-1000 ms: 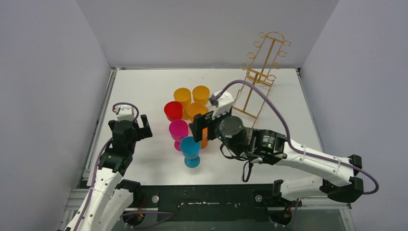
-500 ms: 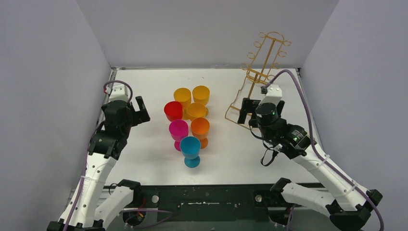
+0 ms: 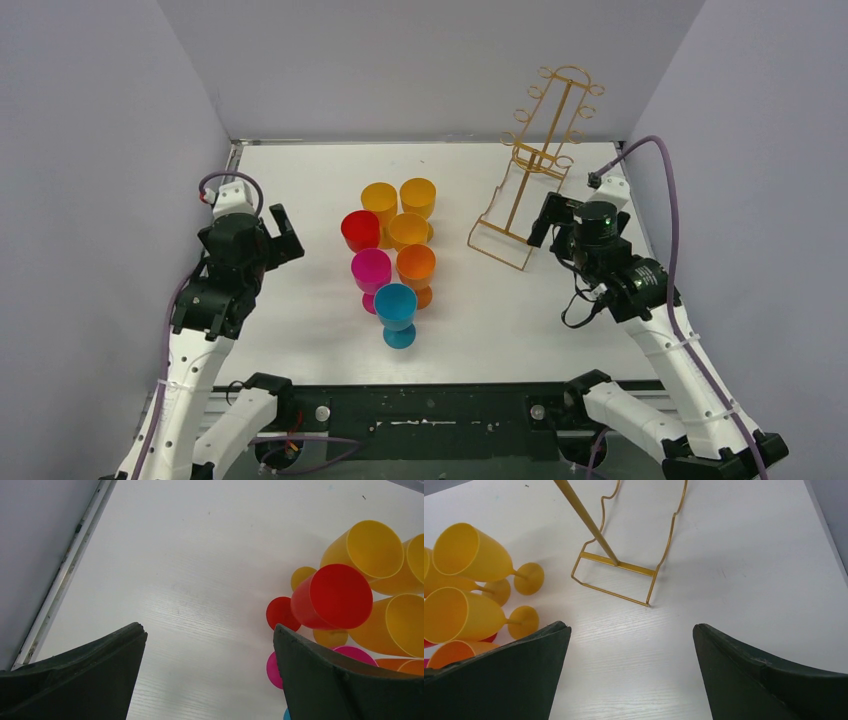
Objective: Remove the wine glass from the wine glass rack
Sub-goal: Reset both arms
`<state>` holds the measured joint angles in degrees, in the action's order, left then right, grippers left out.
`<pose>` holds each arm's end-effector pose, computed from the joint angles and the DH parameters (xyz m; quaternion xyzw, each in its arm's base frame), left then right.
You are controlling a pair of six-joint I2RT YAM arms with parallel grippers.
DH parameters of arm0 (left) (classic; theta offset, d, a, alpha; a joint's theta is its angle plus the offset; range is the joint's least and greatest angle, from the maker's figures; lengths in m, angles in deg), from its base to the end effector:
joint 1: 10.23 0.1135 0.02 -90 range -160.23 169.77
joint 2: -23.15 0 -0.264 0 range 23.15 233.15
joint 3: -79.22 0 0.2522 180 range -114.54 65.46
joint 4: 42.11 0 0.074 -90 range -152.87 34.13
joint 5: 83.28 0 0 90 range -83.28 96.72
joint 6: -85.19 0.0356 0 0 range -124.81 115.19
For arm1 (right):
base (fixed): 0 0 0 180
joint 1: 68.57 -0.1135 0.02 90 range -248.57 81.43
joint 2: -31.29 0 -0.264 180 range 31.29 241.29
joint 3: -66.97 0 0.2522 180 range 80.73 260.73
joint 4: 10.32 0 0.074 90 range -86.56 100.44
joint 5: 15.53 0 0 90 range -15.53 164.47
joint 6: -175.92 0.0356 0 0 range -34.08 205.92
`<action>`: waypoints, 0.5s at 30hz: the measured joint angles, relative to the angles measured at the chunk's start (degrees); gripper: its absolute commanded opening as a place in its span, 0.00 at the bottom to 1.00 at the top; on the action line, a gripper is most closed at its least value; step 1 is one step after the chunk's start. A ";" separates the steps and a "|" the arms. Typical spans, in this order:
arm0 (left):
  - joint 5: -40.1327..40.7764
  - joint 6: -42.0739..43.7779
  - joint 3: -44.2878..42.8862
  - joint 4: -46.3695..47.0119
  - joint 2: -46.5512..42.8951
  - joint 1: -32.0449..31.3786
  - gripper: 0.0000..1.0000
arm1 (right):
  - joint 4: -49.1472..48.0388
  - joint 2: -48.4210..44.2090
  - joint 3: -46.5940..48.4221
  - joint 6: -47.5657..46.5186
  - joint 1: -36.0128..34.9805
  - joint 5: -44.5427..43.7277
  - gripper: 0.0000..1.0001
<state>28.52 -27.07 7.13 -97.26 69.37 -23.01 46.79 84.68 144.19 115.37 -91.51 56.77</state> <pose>0.1567 -0.0220 0.3618 -0.1653 0.8365 0.0062 0.5224 0.1732 0.0615 0.3681 0.1223 0.8640 0.0857 0.4809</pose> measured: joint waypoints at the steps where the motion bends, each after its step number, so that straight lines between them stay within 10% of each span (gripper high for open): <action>1: 0.02 -0.09 0.00 -0.26 -0.04 0.02 0.97 | 0.09 -0.35 0.07 0.00 -0.02 0.68 1.00; 15: 0.09 -1.49 0.37 -0.72 -1.92 0.00 0.97 | 4.90 8.13 4.04 1.95 0.00 2.75 1.00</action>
<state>28.61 -28.56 7.50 -97.98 67.45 -23.01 51.69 92.81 148.23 117.32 -91.51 59.53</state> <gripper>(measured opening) 0.974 0.999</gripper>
